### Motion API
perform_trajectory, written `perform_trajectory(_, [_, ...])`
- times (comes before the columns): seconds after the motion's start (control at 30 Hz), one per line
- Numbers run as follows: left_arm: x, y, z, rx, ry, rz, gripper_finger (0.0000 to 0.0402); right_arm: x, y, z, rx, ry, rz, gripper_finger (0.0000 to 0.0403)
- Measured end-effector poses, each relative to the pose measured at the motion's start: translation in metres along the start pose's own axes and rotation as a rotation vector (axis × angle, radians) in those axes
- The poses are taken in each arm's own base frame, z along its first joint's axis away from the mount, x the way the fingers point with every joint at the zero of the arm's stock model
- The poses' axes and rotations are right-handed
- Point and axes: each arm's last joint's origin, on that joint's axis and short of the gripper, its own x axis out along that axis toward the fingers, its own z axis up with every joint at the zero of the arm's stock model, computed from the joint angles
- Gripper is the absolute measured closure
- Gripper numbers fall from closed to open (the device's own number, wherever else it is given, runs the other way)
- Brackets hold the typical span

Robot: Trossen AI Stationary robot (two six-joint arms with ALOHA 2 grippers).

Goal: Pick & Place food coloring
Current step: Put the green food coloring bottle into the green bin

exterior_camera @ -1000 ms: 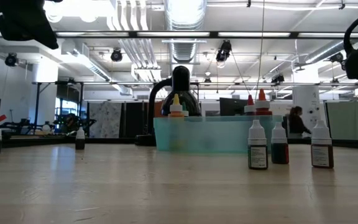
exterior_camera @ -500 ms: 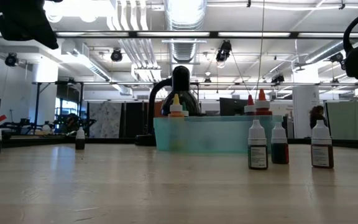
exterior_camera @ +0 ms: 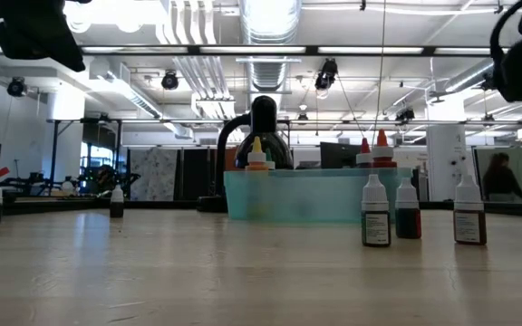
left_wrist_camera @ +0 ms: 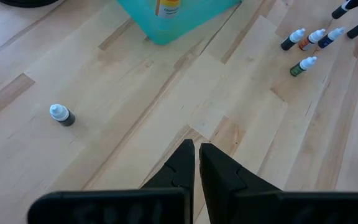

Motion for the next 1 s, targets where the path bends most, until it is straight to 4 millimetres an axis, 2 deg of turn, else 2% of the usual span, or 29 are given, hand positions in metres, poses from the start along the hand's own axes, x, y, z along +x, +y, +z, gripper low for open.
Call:
perform_trajectory(0.2, [0.0,0.0,0.0,0.0,0.0,0.0,0.0401,-0.023,0.011,0.006,-0.112,-0.041,0.04,0.0346])
perform_trajectory(0.37, [0.0,0.0,0.0,-0.001,0.0,0.0,0.0401,-0.05,0.029,0.021,-0.219,-0.137,0.143,0.0346])
perform_trajectory(0.5, [0.0,0.0,0.0,0.0,0.0,0.0,0.0401,-0.073,0.045,0.04,-0.29,-0.221,0.209,0.0346])
perform_trajectory(0.63, [0.0,0.0,0.0,0.0,0.0,0.0,0.0401,-0.095,0.055,0.063,-0.32,-0.291,0.198,0.0346])
perform_trajectory(0.77, [0.0,0.0,0.0,0.0,0.001,0.0,0.0401,-0.113,0.059,0.085,-0.3,-0.341,0.149,0.0346])
perform_trajectory(1.0, [0.0,0.0,0.0,0.0,0.0,0.0,0.0401,-0.146,0.062,0.122,-0.258,-0.45,0.199,0.0346])
